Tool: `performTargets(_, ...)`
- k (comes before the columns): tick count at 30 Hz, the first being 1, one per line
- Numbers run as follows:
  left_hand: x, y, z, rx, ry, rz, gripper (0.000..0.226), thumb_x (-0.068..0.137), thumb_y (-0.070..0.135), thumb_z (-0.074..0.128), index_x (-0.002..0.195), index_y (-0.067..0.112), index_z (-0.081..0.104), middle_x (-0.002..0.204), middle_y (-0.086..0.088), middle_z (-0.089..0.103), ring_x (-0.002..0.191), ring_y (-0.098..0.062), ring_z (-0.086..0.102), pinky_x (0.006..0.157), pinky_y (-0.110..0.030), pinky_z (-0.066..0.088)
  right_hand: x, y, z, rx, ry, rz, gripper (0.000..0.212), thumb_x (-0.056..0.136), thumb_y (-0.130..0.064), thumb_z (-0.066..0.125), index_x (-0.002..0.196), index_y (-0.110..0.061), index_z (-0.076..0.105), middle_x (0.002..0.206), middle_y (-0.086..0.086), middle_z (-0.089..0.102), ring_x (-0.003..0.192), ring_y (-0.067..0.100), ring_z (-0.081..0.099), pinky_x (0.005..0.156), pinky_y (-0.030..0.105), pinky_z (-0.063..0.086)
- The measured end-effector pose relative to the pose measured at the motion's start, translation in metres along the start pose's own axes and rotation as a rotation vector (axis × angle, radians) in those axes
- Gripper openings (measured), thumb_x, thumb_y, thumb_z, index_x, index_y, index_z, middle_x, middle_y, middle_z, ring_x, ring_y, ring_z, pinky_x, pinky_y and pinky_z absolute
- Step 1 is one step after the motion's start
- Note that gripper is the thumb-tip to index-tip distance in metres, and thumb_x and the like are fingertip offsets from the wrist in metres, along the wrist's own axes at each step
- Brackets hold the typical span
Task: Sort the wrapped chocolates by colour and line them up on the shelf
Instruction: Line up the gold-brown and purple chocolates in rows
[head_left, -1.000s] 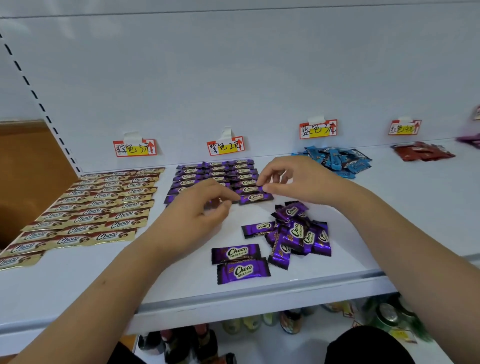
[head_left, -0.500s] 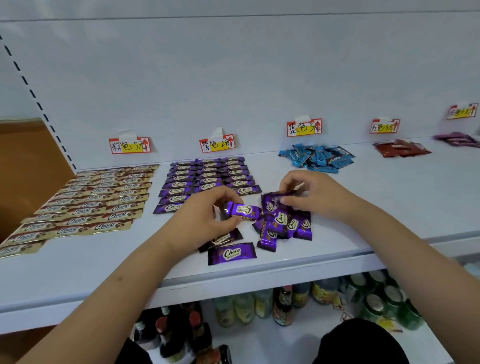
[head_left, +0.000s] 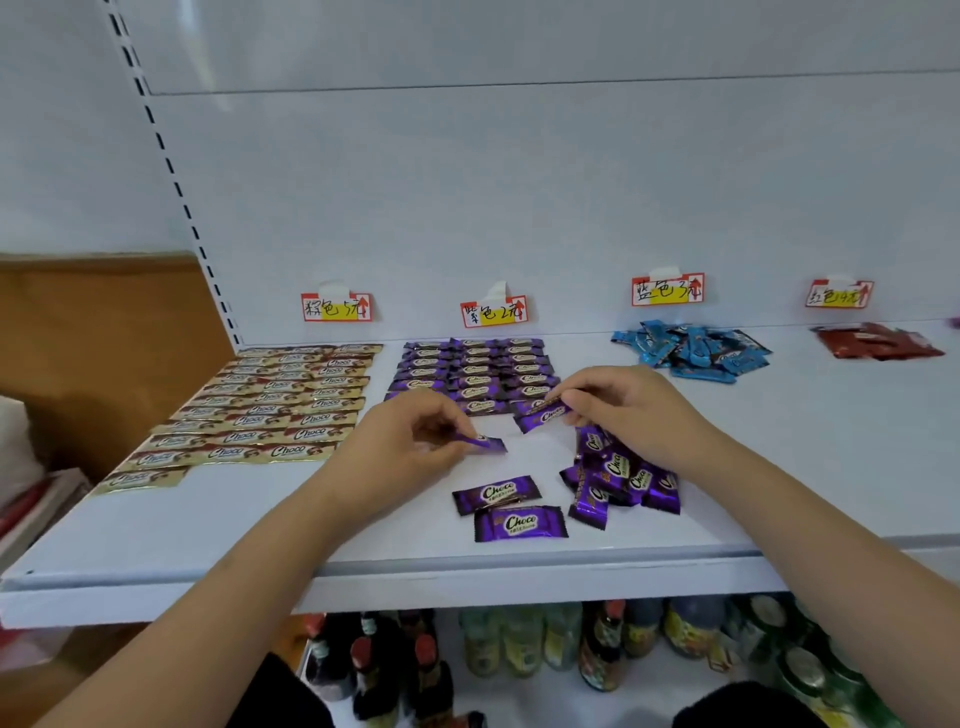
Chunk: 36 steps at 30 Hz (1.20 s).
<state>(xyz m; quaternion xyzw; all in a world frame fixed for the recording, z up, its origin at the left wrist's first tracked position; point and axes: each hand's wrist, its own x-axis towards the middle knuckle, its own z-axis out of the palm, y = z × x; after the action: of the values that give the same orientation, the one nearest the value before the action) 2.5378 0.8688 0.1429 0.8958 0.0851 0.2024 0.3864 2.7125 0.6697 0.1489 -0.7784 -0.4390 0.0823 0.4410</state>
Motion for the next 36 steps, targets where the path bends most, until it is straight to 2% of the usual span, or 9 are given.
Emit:
performTargets(4,-0.001,-0.006,0.001,0.062,-0.004,0.041,0.016,0.083,0.015,0.076,0.089,0.028,0.07,0.098,0.011,0.067,0.09,-0.007,0.065,0.086,-0.026,0.053,-0.007,0.0,0.004,-0.009,0.021,-0.005,0.011,0.094,-0.025,0.063,0.099,-0.031,0.07,0.083,-0.01,0.074,0.082,0.005,0.07,0.084,0.025,0.053)
performTargets(8,-0.001,-0.006,0.003,0.095,0.017,0.042,0.02,0.085,0.017,0.074,0.095,0.033,0.067,0.099,0.015,0.065,0.094,-0.002,0.061,0.085,-0.015,0.049,-0.009,0.005,0.003,-0.05,0.078,-0.023,0.013,0.091,-0.019,0.067,0.098,-0.03,0.069,0.084,-0.008,0.07,0.074,0.006,0.069,0.078,0.028,0.054)
performTargets(12,-0.001,-0.007,0.003,0.143,0.0,0.073,0.023,0.087,0.015,0.071,0.1,0.033,0.065,0.102,0.018,0.063,0.098,-0.002,0.059,0.087,-0.017,0.049,-0.008,0.006,0.007,-0.11,0.094,-0.054,0.013,0.089,-0.02,0.07,0.095,-0.031,0.069,0.086,-0.009,0.068,0.08,0.008,0.064,0.079,0.027,0.054)
performTargets(17,-0.001,-0.01,0.004,0.17,0.008,0.094,0.026,0.087,0.016,0.071,0.105,0.033,0.064,0.105,0.018,0.062,0.101,0.001,0.057,0.087,-0.013,0.047,-0.008,0.004,0.008,-0.182,0.143,-0.106,0.018,0.087,-0.015,0.071,0.09,-0.031,0.065,0.089,-0.015,0.068,0.085,-0.001,0.062,0.078,0.015,0.05)
performTargets(20,-0.002,-0.012,0.005,0.187,0.007,0.095,0.026,0.088,0.017,0.07,0.108,0.033,0.063,0.106,0.019,0.061,0.101,0.006,0.055,0.085,-0.006,0.043,-0.009,0.003,0.008,-0.257,0.103,-0.141,0.023,0.088,-0.013,0.069,0.099,-0.033,0.065,0.093,-0.019,0.067,0.09,-0.006,0.057,0.076,0.007,0.042)
performTargets(24,-0.002,-0.012,0.006,0.226,-0.004,0.099,0.025,0.089,0.021,0.069,0.109,0.035,0.062,0.105,0.022,0.058,0.102,0.004,0.051,0.083,-0.003,0.039,-0.007,0.005,0.01,-0.329,-0.012,-0.203,0.01,0.089,-0.026,0.07,0.094,-0.034,0.073,0.095,-0.02,0.066,0.099,-0.001,0.054,0.085,0.021,0.044)
performTargets(26,-0.001,-0.013,0.006,0.279,-0.005,0.119,0.024,0.089,0.026,0.068,0.108,0.038,0.061,0.104,0.025,0.055,0.104,0.003,0.048,0.082,-0.003,0.036,-0.007,0.006,0.009,-0.331,-0.018,-0.211,0.008,0.089,-0.028,0.07,0.093,-0.033,0.073,0.095,-0.02,0.065,0.099,0.0,0.054,0.086,0.022,0.044)
performTargets(33,0.002,-0.015,0.009,0.402,0.0,0.181,0.016,0.092,0.027,0.063,0.105,0.036,0.068,0.108,0.019,0.058,0.109,-0.002,0.045,0.089,-0.009,0.033,-0.007,0.008,0.009,-0.354,-0.03,-0.156,0.014,0.093,-0.025,0.063,0.095,-0.034,0.073,0.096,-0.02,0.066,0.097,-0.003,0.055,0.083,0.016,0.042)
performTargets(36,0.003,-0.016,0.011,0.448,0.001,0.217,0.024,0.093,0.025,0.061,0.115,0.033,0.069,0.115,0.019,0.059,0.114,-0.005,0.044,0.098,-0.021,0.036,-0.006,0.01,0.009,-0.384,-0.008,-0.14,0.017,0.096,-0.025,0.058,0.099,-0.032,0.073,0.099,-0.02,0.065,0.097,-0.001,0.054,0.084,0.019,0.042)
